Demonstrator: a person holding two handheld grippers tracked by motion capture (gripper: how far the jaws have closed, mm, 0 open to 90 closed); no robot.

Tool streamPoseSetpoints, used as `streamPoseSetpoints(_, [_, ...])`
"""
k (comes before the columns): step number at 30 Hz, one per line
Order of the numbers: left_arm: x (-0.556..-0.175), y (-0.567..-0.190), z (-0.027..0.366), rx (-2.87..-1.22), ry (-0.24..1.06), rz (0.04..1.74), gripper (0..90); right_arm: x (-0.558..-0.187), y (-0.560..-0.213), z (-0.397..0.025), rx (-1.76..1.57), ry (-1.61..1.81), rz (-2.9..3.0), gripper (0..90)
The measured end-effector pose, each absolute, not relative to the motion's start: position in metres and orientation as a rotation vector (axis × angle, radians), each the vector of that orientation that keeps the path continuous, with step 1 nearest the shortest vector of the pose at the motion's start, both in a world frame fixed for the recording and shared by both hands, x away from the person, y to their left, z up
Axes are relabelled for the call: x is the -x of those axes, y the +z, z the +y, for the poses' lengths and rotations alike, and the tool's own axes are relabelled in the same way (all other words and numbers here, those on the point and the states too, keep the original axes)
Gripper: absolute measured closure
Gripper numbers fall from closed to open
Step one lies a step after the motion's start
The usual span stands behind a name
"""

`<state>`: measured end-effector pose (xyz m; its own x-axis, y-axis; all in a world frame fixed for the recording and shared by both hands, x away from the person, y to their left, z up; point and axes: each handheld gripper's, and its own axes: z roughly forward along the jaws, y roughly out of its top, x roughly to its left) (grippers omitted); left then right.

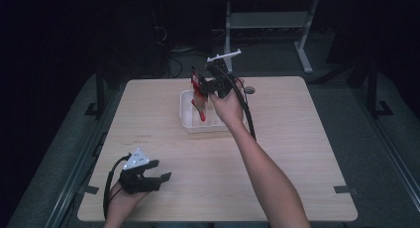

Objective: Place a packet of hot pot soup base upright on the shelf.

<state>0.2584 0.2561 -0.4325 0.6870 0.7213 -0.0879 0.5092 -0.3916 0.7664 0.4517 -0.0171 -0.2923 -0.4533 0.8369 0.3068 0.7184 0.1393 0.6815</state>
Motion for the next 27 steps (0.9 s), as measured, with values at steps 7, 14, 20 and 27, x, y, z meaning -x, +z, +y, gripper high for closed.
streamPoseSetpoints(7, [-0.258,-0.431,0.257,-2.069,0.331,0.934,32.3,-0.457,-0.3,-0.012,-1.599,1.174,2.228,89.3])
streamPoseSetpoints(14, [-0.258,-0.431,0.257,-2.059,0.332,0.945,30.3,-0.464,-0.306,-0.006,-1.658,1.137,2.207,89.3])
streamPoseSetpoints(20, [-0.259,-0.432,0.257,-2.062,0.338,0.946,29.5,-0.47,-0.307,0.004,-1.717,1.14,2.23,89.1])
streamPoseSetpoints(27, [-0.259,-0.432,0.259,-2.056,0.343,0.952,29.0,-0.472,-0.306,0.019,-1.708,1.127,2.229,89.2])
